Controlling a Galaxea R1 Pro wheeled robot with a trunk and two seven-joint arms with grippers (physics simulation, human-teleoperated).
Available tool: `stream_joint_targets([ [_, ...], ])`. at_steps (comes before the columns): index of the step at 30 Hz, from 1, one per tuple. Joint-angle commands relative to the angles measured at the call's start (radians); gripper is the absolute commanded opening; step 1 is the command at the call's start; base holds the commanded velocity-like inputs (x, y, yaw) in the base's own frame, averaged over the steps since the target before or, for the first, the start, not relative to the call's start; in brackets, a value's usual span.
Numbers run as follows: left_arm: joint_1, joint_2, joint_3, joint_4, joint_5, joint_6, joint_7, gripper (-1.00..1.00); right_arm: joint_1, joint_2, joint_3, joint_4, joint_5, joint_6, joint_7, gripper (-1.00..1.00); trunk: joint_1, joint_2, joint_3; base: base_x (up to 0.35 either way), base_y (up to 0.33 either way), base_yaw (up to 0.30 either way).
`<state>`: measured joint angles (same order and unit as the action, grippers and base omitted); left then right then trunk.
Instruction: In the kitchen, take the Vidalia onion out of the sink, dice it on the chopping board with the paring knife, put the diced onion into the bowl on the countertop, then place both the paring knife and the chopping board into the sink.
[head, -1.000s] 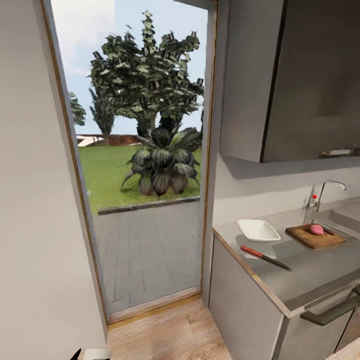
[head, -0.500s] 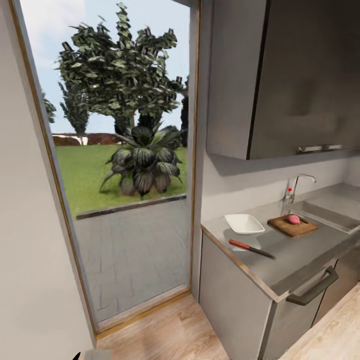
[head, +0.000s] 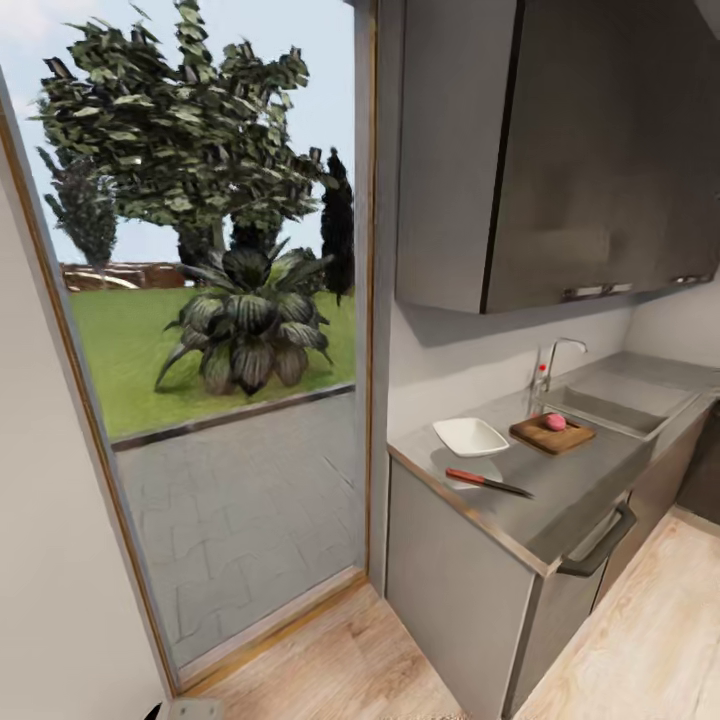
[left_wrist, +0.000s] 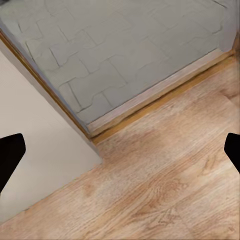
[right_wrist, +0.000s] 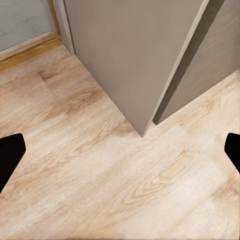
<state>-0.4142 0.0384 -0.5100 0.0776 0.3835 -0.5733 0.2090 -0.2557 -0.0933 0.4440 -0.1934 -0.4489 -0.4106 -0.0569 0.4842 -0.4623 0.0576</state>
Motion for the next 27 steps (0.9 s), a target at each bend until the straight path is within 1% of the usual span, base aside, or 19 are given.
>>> stream_joint_targets([
  [1,-0.001,0.0,-0.008,0.002,0.005,-0.003,0.003,1.0,-0.001,0.0,0.009,0.0,-0.004,-0.002,-0.006,1.0,0.0,-0.001,-0.001,0.0,0.281,-0.265],
  [19,0.0,-0.001,-0.01,0.002,0.005,-0.003,0.002,1.0,-0.001,0.0,0.009,0.0,-0.004,-0.002,-0.006,1.0,0.0,-0.001,-0.011,0.0,0.273,-0.265],
  [23,0.0,-0.002,-0.01,0.002,0.005,-0.003,0.002,1.0,-0.001,0.0,0.009,0.0,-0.004,-0.002,-0.006,1.0,0.0,-0.001,-0.014,0.0,0.154,-0.265],
  [27,0.0,-0.002,-0.01,0.002,0.005,-0.003,0.002,1.0,-0.001,0.0,0.009,0.0,-0.004,-0.002,-0.006,1.0,0.0,-0.001,-0.016,0.0,0.037,-0.265],
])
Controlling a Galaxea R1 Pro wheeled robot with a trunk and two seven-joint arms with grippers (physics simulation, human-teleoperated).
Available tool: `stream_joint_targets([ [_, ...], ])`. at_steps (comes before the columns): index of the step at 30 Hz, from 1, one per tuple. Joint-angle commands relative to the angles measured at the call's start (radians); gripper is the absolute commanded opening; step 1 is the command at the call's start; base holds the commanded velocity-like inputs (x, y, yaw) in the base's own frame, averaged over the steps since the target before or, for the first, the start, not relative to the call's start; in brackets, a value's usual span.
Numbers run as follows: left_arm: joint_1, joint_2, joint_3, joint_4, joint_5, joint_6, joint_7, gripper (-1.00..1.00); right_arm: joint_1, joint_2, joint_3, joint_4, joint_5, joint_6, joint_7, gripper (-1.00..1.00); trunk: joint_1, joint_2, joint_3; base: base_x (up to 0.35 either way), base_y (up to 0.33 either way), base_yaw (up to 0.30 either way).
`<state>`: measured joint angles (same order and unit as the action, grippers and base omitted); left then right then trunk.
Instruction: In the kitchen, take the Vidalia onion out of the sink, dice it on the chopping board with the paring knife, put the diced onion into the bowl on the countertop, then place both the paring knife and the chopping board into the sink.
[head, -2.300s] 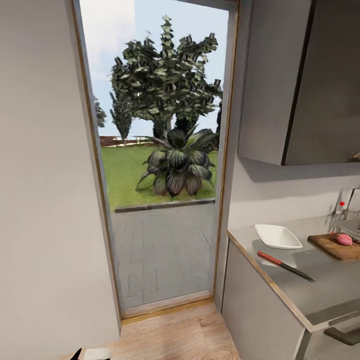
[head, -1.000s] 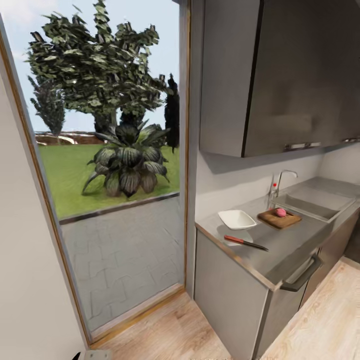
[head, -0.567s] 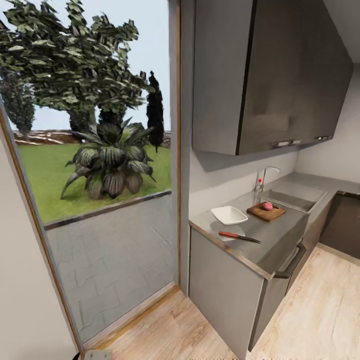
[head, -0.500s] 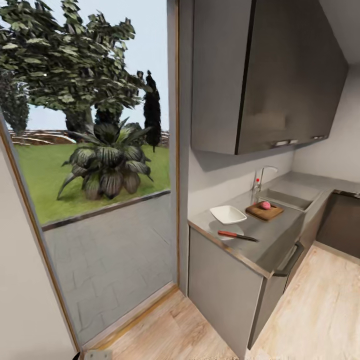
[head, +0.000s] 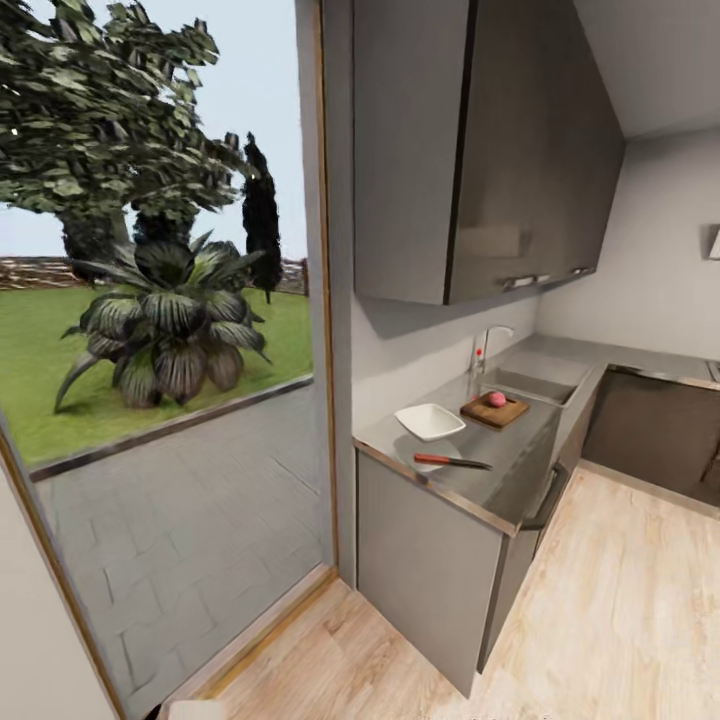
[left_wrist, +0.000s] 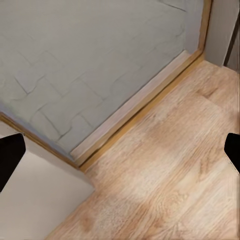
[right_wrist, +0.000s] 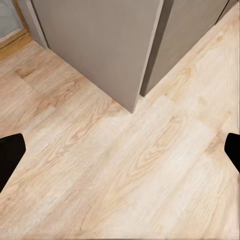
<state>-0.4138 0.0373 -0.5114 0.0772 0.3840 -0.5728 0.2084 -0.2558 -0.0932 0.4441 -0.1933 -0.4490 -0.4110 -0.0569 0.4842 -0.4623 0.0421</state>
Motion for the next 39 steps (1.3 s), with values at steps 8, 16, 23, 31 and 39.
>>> stream_joint_targets([
  [8,-0.001,-0.001,-0.009,0.003,0.004,-0.003,0.003,1.0,0.0,0.0,0.008,0.0,-0.004,-0.002,-0.006,1.0,0.0,-0.001,-0.005,0.0,0.004,-0.265],
  [16,0.0,-0.001,-0.008,0.003,0.004,-0.002,0.003,1.0,0.0,0.0,0.008,0.0,-0.004,-0.002,-0.006,1.0,0.0,-0.001,-0.009,0.0,0.0,-0.265],
  [23,0.0,-0.001,-0.008,0.003,0.004,-0.002,0.002,1.0,0.0,0.0,0.008,0.0,-0.004,-0.002,-0.006,1.0,0.0,-0.001,-0.013,0.0,0.076,-0.265],
  [31,0.0,-0.001,-0.008,0.003,0.004,-0.002,0.003,1.0,0.0,0.0,0.008,0.0,-0.004,-0.002,-0.006,1.0,0.0,-0.001,-0.018,0.0,0.249,-0.265],
  [39,0.0,-0.001,-0.008,0.003,0.004,-0.002,0.003,1.0,0.0,0.0,0.008,0.0,-0.004,-0.002,-0.006,1.0,0.0,-0.001,-0.022,0.052,0.27,-0.258],
])
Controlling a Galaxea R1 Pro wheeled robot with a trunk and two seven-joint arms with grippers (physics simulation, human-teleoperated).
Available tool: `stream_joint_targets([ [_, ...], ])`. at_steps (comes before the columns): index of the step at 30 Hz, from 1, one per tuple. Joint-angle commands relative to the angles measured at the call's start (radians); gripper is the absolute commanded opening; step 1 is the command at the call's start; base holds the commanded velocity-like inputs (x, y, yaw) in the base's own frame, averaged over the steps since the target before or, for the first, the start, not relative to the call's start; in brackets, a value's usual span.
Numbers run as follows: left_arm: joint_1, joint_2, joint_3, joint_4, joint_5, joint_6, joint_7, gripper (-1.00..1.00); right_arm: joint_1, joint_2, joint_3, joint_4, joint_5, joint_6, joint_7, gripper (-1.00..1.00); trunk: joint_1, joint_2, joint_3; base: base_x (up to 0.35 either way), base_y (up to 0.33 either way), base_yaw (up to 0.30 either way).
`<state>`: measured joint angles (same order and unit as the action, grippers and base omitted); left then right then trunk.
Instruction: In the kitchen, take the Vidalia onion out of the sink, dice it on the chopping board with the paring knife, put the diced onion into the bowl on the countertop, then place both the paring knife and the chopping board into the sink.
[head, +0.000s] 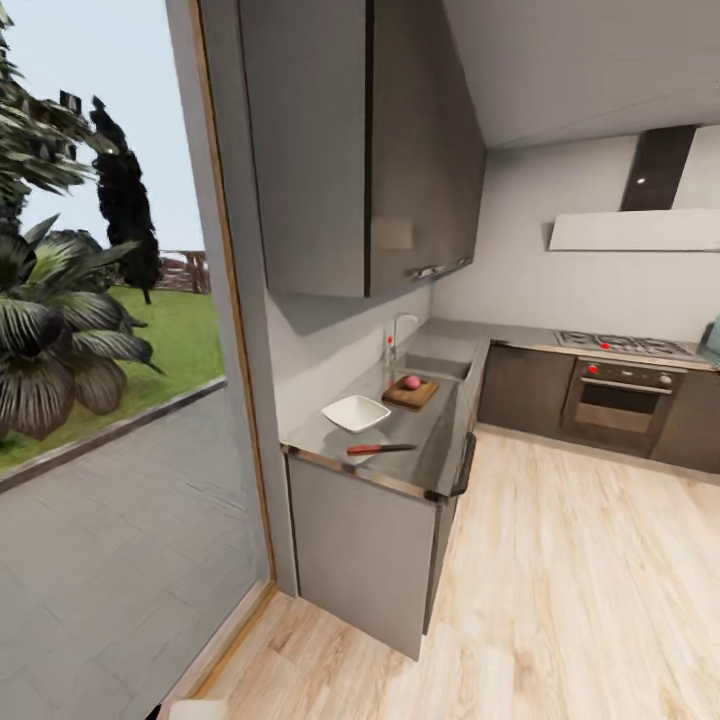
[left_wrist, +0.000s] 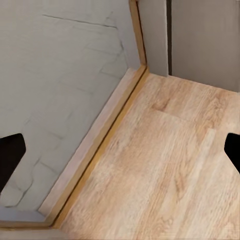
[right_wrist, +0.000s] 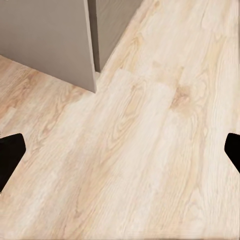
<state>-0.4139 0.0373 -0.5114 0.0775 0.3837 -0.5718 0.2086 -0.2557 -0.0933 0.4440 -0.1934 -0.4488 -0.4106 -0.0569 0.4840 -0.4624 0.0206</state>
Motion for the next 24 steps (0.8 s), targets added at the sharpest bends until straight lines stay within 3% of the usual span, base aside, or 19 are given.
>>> stream_joint_targets([
  [1,-0.001,0.0,-0.009,0.002,0.004,-0.003,0.003,1.0,0.0,0.0,0.008,0.0,-0.004,-0.002,-0.006,1.0,0.0,-0.001,-0.001,0.079,0.237,-0.174],
  [24,-0.001,0.0,-0.009,0.002,0.004,0.02,0.002,1.0,0.0,0.004,0.01,0.028,-0.004,-0.002,-0.006,1.0,0.0,-0.001,-0.001,0.01,0.028,-0.019],
])
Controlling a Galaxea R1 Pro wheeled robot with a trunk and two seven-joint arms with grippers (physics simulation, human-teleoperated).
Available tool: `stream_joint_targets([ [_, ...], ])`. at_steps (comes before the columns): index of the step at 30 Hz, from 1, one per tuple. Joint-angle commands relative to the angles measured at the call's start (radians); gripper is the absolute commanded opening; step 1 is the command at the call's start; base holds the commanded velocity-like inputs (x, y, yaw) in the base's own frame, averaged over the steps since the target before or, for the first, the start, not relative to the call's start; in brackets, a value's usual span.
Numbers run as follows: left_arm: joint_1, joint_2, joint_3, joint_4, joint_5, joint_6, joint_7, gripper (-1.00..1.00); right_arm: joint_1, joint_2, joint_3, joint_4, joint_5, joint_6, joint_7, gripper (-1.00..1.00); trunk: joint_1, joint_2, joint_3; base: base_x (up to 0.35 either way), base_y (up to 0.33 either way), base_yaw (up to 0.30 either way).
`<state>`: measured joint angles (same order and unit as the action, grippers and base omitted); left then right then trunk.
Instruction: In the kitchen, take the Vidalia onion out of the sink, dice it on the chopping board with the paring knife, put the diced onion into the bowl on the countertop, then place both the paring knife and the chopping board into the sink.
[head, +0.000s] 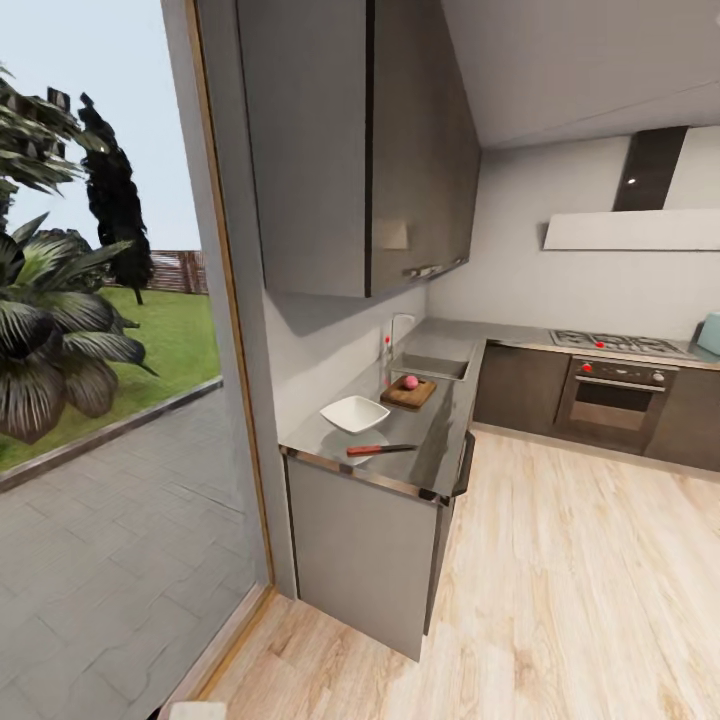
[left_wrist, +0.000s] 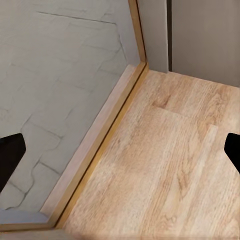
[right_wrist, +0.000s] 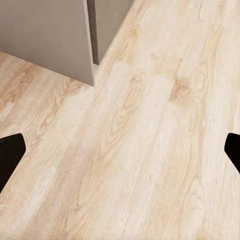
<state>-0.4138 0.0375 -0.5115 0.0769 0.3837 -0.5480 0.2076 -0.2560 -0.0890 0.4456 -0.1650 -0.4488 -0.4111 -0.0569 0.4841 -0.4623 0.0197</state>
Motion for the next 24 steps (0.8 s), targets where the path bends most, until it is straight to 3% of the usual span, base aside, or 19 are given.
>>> stream_joint_targets([
  [1,-0.001,-0.001,-0.009,0.003,0.004,-0.004,0.003,1.0,0.0,-0.001,0.008,0.0,-0.004,-0.002,-0.006,1.0,0.0,-0.001,0.0,0.0,0.0,0.0],
  [9,0.0,-0.001,-0.009,0.003,0.004,-0.003,0.003,1.0,0.0,0.003,0.009,-0.001,-0.005,0.005,-0.008,1.0,0.0,-0.001,0.0,0.0,0.0,0.0],
  [15,-0.001,-0.001,-0.009,0.003,0.004,-0.003,0.003,1.0,0.0,0.039,0.009,-0.047,0.006,0.057,-0.077,1.0,0.0,-0.001,0.0,0.0,0.0,0.0],
  [18,0.0,-0.001,-0.009,0.003,0.004,-0.003,0.003,1.0,-0.001,0.055,0.009,-0.168,0.052,0.136,-0.187,1.0,0.0,-0.001,0.0,0.0,0.0,0.0],
  [22,0.0,-0.001,-0.008,0.003,0.004,-0.003,0.003,1.0,-0.001,0.075,0.008,-0.376,0.175,0.299,-0.338,1.0,0.0,-0.001,0.0,0.0,0.0,0.0],
  [24,0.0,-0.001,-0.008,0.003,0.004,-0.003,0.003,1.0,-0.001,0.09,0.007,-0.46,0.217,0.366,-0.378,1.0,0.0,-0.001,0.0,0.0,0.0,0.0],
])
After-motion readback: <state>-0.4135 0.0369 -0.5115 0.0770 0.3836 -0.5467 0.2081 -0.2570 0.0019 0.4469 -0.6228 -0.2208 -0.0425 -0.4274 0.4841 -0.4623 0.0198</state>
